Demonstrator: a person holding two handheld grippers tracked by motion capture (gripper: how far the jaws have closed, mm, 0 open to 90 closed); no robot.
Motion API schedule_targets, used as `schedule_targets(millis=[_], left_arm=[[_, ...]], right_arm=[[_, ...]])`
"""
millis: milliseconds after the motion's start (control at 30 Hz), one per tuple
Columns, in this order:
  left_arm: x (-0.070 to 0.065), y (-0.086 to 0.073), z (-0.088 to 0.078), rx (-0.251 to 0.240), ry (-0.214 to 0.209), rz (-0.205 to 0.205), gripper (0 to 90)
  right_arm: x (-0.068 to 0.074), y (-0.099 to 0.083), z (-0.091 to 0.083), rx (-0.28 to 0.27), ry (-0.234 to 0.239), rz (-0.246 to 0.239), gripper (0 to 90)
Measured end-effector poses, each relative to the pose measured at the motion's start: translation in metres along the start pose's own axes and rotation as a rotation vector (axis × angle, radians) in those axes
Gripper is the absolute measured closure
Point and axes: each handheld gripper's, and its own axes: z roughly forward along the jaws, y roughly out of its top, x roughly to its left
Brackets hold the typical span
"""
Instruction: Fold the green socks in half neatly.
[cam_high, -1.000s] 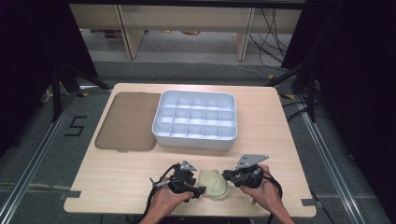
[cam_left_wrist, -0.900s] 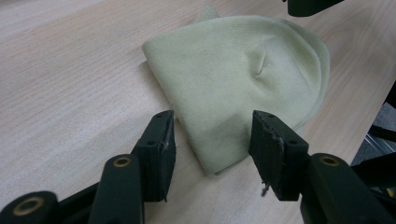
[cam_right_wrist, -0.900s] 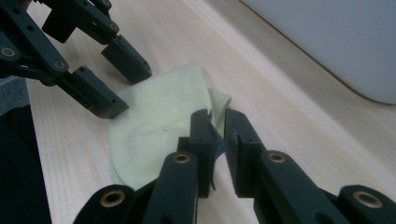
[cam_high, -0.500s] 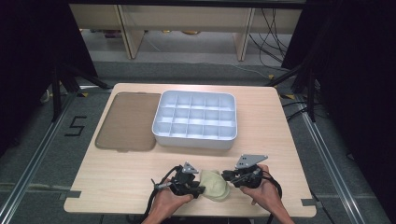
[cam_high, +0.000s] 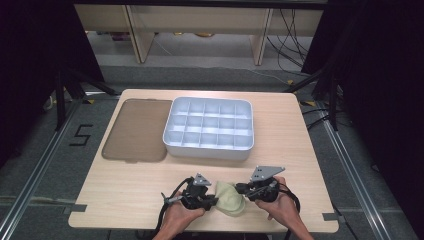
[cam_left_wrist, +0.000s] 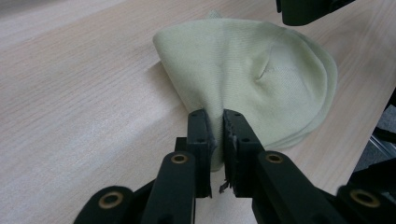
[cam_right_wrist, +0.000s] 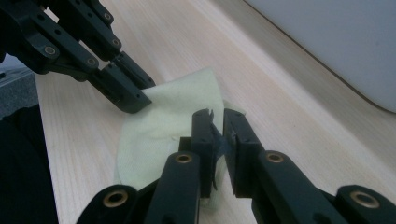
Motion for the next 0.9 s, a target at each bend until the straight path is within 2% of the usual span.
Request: schedule_targets(millis=[67, 233, 300, 333, 467, 533, 600, 633, 667, 733, 867, 900], left_arm=[[0.001, 0.0, -0.001, 0.008, 0.006, 0.019, 81.7], [0.003, 0.0, -0.004, 0.006, 0.011, 0.023, 82.1], [0.003, 0.001, -0.005, -0.003, 0.013, 0.02, 82.3], [0.003, 0.0, -0.005, -0.017, 0.018, -0.001, 82.2], [0.006, 0.001, -0.007, -0.006, 0.021, 0.008, 82.4], [0.006, 0.0, -0.007, -0.005, 0.024, -0.002, 82.4], [0.007, 0.0, -0.008, 0.004, 0.028, 0.003, 82.4], [0.007, 0.0, -0.007, 0.001, 0.027, 0.003, 82.3], [0.008, 0.0, -0.008, 0.006, 0.025, 0.009, 82.4], [0.008, 0.0, -0.008, -0.005, 0.027, 0.004, 82.5], [0.01, 0.003, -0.012, -0.01, 0.028, 0.012, 82.7], [0.01, 0.003, -0.013, -0.007, 0.028, 0.016, 82.7]], right_arm=[[0.002, 0.002, 0.003, -0.014, 0.0, 0.001, 84.8], [0.002, 0.008, 0.013, 0.007, 0.002, -0.003, 85.7], [0.001, 0.01, 0.017, 0.007, 0.002, -0.003, 85.9], [0.002, 0.011, 0.019, 0.004, -0.001, -0.005, 86.0], [0.001, 0.015, 0.028, 0.022, -0.002, -0.011, 86.3], [0.002, 0.016, 0.032, 0.032, -0.001, -0.004, 86.5], [0.0, 0.016, 0.041, 0.039, -0.025, -0.031, 86.7], [-0.001, 0.017, 0.042, 0.064, -0.019, -0.027, 86.9], [-0.002, 0.016, 0.047, 0.051, -0.025, -0.025, 87.0], [-0.003, 0.017, 0.045, 0.072, -0.018, -0.026, 87.1], [-0.003, 0.016, 0.046, 0.067, -0.024, -0.023, 87.2], [-0.003, 0.016, 0.047, 0.048, -0.023, -0.015, 87.2]])
